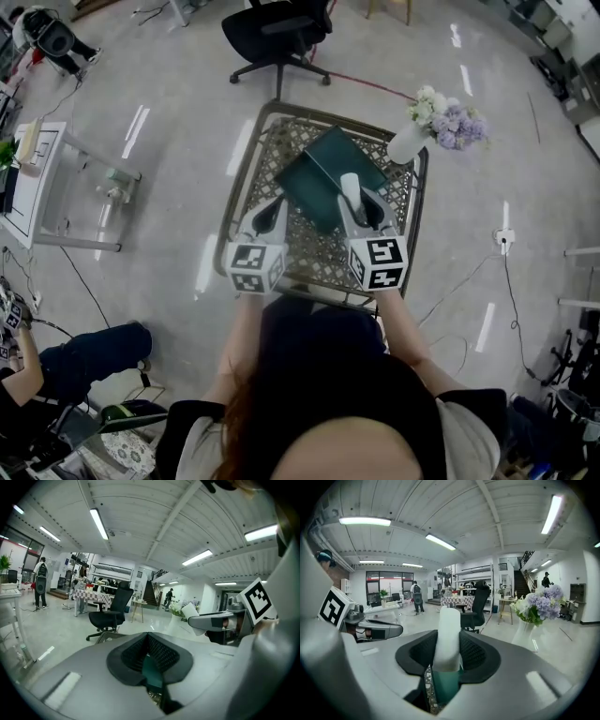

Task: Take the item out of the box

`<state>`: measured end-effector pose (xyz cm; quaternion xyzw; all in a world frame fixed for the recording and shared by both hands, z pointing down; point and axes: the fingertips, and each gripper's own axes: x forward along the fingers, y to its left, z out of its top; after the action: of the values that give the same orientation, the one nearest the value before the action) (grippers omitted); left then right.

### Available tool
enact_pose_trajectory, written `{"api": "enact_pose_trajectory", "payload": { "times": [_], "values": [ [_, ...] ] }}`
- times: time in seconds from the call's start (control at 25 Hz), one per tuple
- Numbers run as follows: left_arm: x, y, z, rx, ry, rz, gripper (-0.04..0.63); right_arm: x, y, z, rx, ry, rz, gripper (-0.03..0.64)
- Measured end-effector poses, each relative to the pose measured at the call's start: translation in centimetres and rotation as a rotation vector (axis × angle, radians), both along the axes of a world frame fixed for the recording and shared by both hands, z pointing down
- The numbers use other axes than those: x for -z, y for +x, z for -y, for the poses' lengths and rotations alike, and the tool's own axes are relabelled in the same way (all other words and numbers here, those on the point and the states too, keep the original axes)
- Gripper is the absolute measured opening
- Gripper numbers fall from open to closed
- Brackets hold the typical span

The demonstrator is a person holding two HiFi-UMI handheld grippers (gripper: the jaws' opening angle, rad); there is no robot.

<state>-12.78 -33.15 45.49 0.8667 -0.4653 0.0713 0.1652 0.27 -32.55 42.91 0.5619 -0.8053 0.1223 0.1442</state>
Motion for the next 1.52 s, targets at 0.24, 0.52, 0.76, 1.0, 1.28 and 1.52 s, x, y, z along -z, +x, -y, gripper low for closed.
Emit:
{"api": "enact_pose_trajectory", "payload": {
  "times": [0.24,0.52,0.76,1.0,1.28,1.52],
  "values": [
    [2.0,1.0,-0.9,-0.051,0.064,-0.019,0.011,2.0,2.0,-1.0,-0.061,0.07,0.048,0.143],
    [3.5,2.0,-1.5,-0.077,0.11,-0.024,0.011,3.0,3.3,-2.3,-0.096,0.103,0.079,0.143],
    [3.5,2.8,-1.9,-0.093,0.117,-0.025,0.011,3.0,4.0,-3.1,-0.12,0.117,0.082,0.143],
    [3.3,3.4,-2.0,-0.111,0.119,-0.023,0.011,3.0,4.3,-3.4,-0.132,0.127,0.074,0.141],
    [3.0,3.8,-2.3,-0.127,0.115,-0.021,0.011,2.7,4.6,-3.7,-0.147,0.121,0.072,0.141],
    [2.3,3.9,-2.0,-0.133,0.103,-0.016,0.011,2.1,4.8,-3.6,-0.156,0.102,0.066,0.141]
  ]
}}
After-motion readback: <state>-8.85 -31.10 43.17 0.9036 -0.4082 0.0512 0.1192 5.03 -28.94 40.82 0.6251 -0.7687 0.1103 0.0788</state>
